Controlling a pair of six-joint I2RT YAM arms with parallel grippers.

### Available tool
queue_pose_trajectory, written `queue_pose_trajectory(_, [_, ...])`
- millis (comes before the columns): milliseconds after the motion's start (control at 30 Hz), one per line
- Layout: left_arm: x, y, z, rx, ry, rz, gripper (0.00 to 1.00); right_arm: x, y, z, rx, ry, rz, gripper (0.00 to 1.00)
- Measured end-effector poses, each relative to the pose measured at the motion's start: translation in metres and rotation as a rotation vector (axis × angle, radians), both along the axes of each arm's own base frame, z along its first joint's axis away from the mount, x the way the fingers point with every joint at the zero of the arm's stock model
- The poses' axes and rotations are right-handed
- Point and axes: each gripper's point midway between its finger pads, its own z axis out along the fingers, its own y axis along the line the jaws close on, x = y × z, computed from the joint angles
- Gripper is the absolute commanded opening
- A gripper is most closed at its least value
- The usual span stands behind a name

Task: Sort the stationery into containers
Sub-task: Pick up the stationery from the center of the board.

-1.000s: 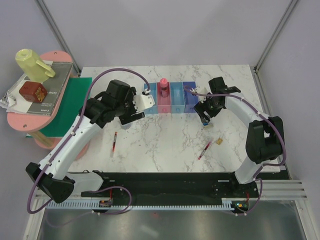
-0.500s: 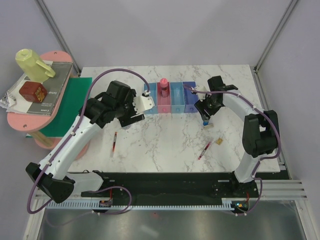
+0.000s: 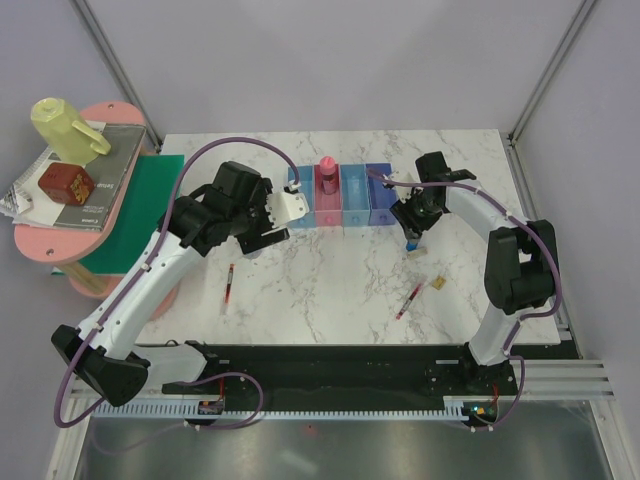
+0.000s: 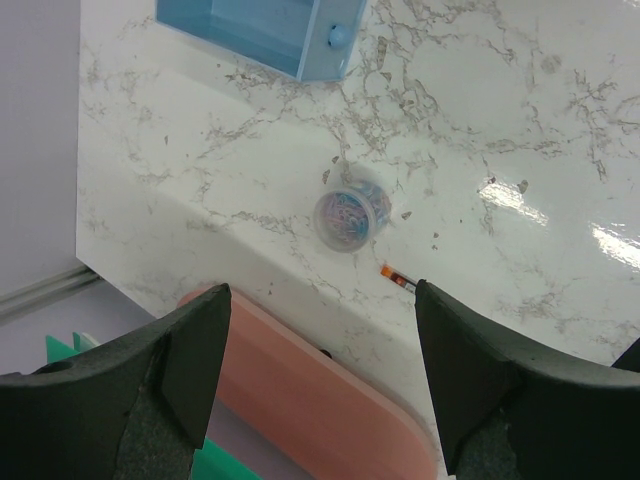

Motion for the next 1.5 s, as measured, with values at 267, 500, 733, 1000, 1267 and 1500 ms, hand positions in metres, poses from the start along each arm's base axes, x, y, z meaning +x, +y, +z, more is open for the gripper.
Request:
queue_pose_trajectory(267, [-0.001,-0.001,0.0,-0.004,0.003,-0.005,0.82,0.0,-0.004,-0.001,-0.017,-0.002,-0.002,0.6])
queue_pose_trajectory(500, [-0.002,-0.002,0.001,-0.009,0.007,-0.01,0.82,-0.005,-0.006,-0.005,-0.025,0.013,0.011,0.59])
queue_pose_trajectory(733, [-0.002,-0.002,0.003,-0.011,0.005,-0.011,0.82,-0.008,-0.006,-0.004,-0.026,0.016,0.017,0.37])
queue_pose_trajectory(1000, [-0.001,-0.003,0.004,-0.012,0.003,-0.011,0.82,-0.009,-0.006,-0.004,-0.022,0.022,0.022,0.18])
queue_pose_trajectory(1267, [-0.004,-0.012,0.003,-0.044,0.025,-0.045,0.82,-0.015,0.001,0.019,0.025,0.019,0.02,0.15])
queue_pose_trajectory(1500, [-0.022,-0.053,0.006,-0.228,0.158,-0.151,0.84,-0.004,0.017,0.114,0.156,-0.199,-0.001,0.15])
